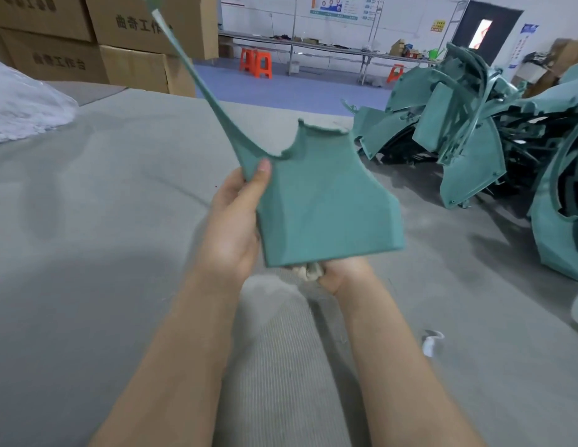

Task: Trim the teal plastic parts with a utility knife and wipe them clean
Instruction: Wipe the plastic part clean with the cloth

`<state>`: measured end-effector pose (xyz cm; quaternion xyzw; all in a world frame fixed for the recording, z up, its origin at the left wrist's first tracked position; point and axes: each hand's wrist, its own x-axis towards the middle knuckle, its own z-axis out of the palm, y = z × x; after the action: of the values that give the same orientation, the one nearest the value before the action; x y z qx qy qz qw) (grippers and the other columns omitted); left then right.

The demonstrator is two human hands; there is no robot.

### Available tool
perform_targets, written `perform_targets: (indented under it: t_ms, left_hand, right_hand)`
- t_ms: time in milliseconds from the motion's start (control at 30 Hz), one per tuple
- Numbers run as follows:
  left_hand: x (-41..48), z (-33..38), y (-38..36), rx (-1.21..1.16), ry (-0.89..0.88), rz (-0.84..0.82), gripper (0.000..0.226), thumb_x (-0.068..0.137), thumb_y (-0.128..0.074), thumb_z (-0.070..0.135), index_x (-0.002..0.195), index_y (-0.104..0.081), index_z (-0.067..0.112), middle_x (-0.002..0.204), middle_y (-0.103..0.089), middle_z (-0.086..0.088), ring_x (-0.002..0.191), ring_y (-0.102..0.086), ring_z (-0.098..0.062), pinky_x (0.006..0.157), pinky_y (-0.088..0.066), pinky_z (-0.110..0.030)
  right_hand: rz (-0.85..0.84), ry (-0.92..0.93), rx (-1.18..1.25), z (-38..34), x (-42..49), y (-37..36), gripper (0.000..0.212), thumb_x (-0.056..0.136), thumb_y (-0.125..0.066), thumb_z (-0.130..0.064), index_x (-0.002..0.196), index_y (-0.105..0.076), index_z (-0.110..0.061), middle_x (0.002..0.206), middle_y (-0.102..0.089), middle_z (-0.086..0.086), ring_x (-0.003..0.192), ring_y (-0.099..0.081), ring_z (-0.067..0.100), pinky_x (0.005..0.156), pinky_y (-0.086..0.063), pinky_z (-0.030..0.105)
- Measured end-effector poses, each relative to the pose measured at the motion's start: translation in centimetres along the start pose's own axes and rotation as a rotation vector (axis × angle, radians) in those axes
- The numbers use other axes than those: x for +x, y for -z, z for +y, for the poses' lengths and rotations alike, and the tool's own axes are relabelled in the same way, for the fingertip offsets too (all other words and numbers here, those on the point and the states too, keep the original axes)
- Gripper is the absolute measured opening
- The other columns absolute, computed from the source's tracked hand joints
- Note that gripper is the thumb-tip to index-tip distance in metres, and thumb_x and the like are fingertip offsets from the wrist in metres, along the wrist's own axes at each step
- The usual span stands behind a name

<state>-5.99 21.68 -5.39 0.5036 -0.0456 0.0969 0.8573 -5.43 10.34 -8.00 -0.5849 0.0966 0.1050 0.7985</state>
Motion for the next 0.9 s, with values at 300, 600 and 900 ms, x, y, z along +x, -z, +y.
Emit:
perform_targets:
  t_ms: [300,600,900]
  left_hand:
    - [1.0,0.1,1.5,-0.003,0.021,0.23,0.013,0.098,-0.053,0.028,0.096,-0.061,0.019,0.091,-0.074,-0.002,0.083,-0.072,-0.02,0.075,-0.059,-0.039]
    - [0.8,0.5,1.3,-0.235,0.435,-0.095,0.055,0.097,-0.035,0.055,0.107,-0.068,0.012,0.103,-0.073,-0.011,0.086,-0.072,-0.025,0.068,-0.06,-0.036]
    - [0.8,0.4,1.1,-0.38,0.291,-0.095,0.032,0.097,-0.041,0.051,0.103,-0.065,0.031,0.085,-0.066,0.005,0.08,-0.067,-0.012,0.078,-0.057,-0.031]
  right_hand:
    - [0.588,0.606,0.127,-3.1,-1.0,2.5,0.011,0.096,-0.053,-0.014,0.089,-0.055,-0.022,0.079,-0.063,-0.009,0.07,-0.061,0.0,0.069,-0.049,0.021]
    - [0.387,0.836,-1.144,-0.9,-2.4,-1.0,0.06,0.088,-0.057,-0.019,0.146,-0.042,-0.029,0.132,-0.049,0.005,0.121,-0.042,0.032,0.102,-0.031,0.04]
    - [-0.003,0.824,-0.943,1.3,-3.0,-4.4,0.052,0.104,-0.035,-0.013,0.154,-0.02,-0.011,0.163,-0.016,0.003,0.149,-0.01,0.011,0.121,-0.008,0.036]
